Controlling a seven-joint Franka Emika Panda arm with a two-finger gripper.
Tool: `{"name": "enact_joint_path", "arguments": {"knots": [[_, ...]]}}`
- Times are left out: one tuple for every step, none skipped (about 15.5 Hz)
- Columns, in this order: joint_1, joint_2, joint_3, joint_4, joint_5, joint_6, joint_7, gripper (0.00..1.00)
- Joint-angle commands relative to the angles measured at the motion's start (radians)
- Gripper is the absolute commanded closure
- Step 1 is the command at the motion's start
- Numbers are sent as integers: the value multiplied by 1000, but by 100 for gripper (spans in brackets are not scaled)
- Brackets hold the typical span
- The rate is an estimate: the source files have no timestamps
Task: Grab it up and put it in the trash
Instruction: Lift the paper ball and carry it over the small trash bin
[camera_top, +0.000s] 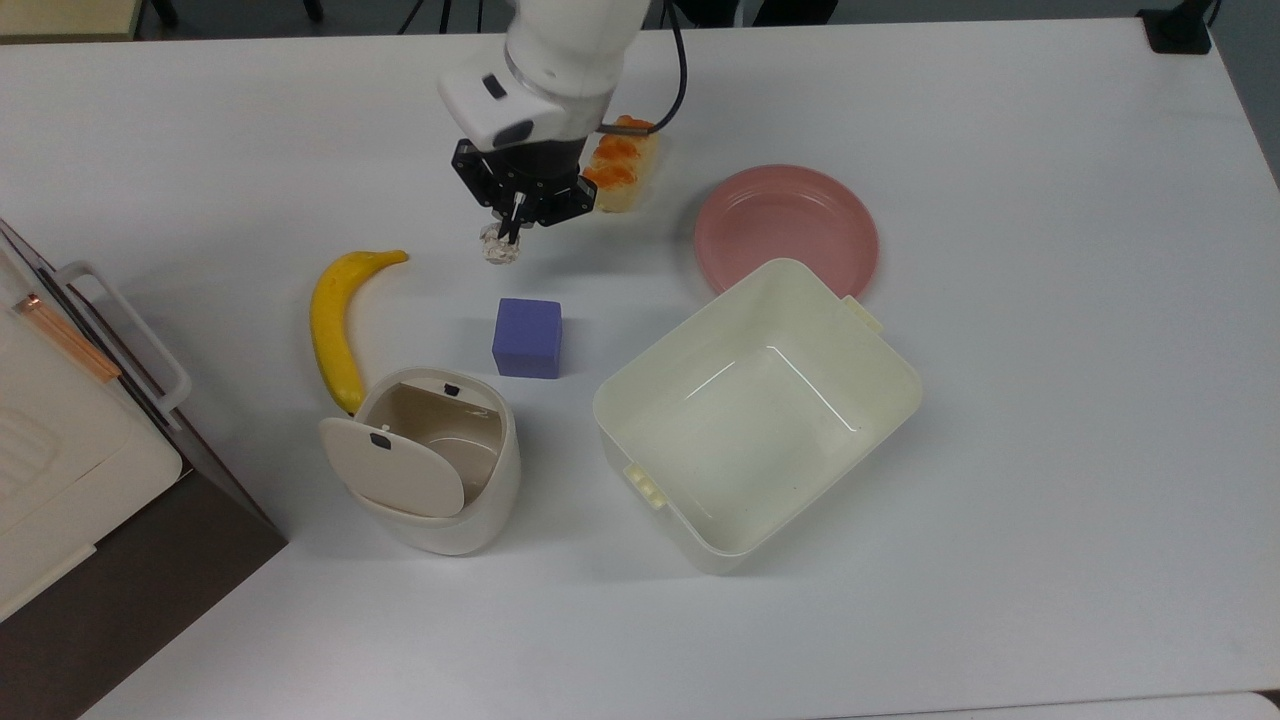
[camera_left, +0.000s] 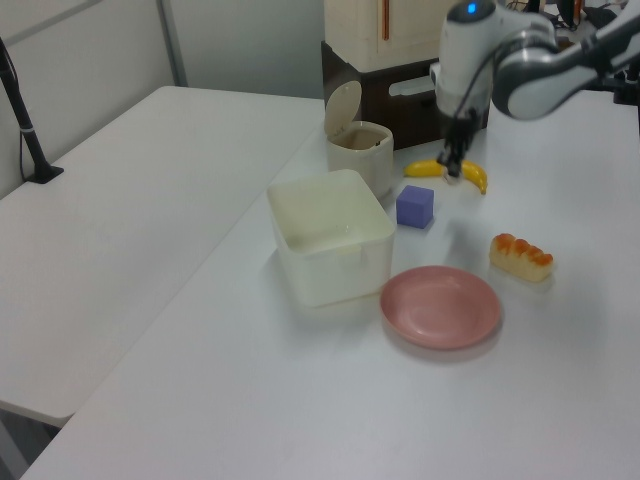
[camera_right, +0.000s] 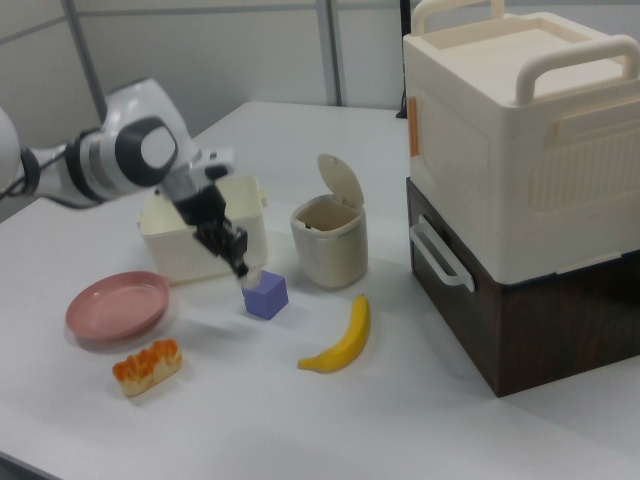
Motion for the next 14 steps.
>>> {"name": "enact_joint_path", "arguments": {"knots": [[-24,-5,-7,125,99,-12,-30,100],[-42,9,-7,170,135,-10,-22,100],[-59,30,-7,222,167,-10,-8,100],[-67,55,-7,269,184,-10,1,100],[-70,75,-9,303,186,-10,10,100],[-73,99,-9,329,184,-9,24,100],[-75,147,-7,386,181,-7,63,100],[-76,187,-7,441,172,-7,103,100],[-82,223,-7,484,167,-9,134,100],[-85,274,-7,518,150,-9,175,100],[-88,296,-7,533,134,-6,212,100],[-94,310,-7,561,118,-4,252,100],[-98,322,-7,582,112,-4,283,100],[-99,330,-7,589,107,-3,300,100]]}}
